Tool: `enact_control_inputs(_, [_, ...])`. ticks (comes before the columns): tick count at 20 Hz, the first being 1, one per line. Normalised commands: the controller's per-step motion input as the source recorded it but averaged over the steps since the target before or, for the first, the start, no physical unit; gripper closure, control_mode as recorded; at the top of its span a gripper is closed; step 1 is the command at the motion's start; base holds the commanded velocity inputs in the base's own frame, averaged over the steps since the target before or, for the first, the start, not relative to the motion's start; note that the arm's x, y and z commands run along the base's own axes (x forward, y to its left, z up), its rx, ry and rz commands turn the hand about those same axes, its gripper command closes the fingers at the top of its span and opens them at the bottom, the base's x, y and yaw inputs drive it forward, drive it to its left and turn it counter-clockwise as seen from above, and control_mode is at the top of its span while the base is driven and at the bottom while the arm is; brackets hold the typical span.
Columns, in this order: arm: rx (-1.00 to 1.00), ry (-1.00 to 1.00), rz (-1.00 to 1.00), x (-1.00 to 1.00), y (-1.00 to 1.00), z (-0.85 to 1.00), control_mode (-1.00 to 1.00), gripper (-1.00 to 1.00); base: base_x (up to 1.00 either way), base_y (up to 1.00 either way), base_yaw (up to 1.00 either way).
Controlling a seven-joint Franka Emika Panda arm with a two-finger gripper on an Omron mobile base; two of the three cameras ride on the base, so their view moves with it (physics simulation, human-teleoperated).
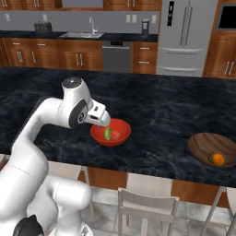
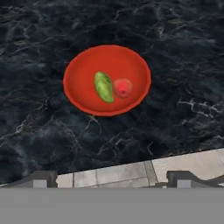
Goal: Take the fruits from the plate on the dining counter and place two fruits in each bowl.
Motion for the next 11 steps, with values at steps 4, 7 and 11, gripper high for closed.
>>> enact_control_inputs(4, [0.02,0.0,0.0,-0.97,0.0,0.82,-1.0,-1.0,0.0,0.0,0.0])
enact_control_inputs(7, [0.01,-0.01,0.0,-0.79,0.0,0.83,-1.0,-1.0,0.0,0.0,0.0])
enact_control_inputs(11, [0.0,-0.07,0.0,-0.65,0.14,0.67,-1.0,-1.0,0.0,0.0,0.0])
